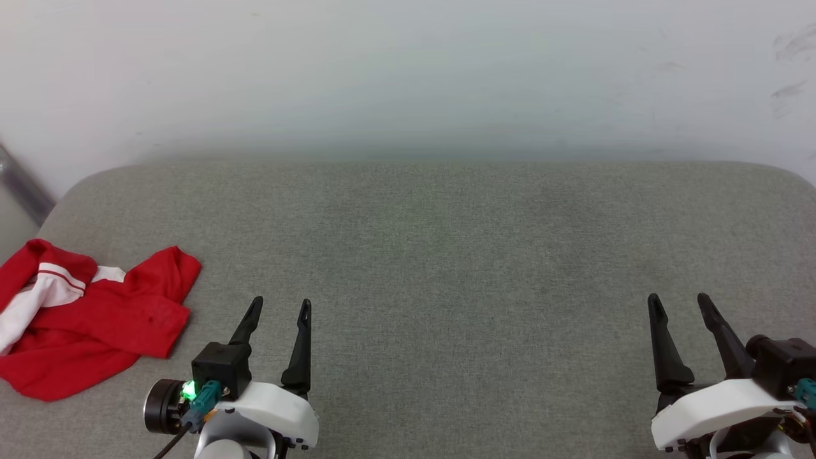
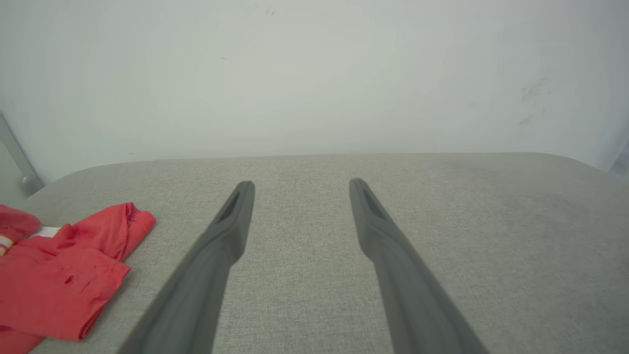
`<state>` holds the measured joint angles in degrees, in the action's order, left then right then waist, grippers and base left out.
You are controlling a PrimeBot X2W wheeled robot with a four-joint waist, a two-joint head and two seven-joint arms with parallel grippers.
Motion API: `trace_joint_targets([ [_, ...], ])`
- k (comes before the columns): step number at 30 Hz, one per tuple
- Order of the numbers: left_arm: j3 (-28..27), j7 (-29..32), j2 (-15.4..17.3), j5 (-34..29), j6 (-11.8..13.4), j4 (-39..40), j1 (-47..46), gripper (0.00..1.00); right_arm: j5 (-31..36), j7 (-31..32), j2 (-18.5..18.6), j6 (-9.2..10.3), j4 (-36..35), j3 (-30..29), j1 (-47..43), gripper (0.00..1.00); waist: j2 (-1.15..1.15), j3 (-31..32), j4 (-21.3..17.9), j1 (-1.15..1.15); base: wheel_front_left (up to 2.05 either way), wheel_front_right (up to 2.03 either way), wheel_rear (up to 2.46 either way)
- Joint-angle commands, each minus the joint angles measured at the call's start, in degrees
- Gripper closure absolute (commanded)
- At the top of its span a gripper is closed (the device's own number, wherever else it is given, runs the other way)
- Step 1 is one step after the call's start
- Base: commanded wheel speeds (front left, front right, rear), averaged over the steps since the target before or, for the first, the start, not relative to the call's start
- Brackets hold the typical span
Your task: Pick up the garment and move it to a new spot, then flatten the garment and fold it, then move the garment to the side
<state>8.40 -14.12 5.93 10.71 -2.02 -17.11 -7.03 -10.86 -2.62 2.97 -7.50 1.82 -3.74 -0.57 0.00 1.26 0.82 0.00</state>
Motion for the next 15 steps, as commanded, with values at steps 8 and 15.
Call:
trace_joint_targets([
  [8,0.35,-1.18,0.14,-3.11,0.52,-0.56,-0.43,0.0,2.98,-1.13,-0.14,0.02,0.46,-0.18,-0.28,0.0,0.0,0.11,0.15,0.0,0.0,0.0,0.0],
  [15,0.46,-1.1,0.21,-2.28,0.61,-1.07,-0.73,0.0,1.25,-1.49,-0.14,0.02,1.29,-0.4,0.06,0.0,0.0,-0.04,0.06,0.0,0.0,0.0,0.0],
])
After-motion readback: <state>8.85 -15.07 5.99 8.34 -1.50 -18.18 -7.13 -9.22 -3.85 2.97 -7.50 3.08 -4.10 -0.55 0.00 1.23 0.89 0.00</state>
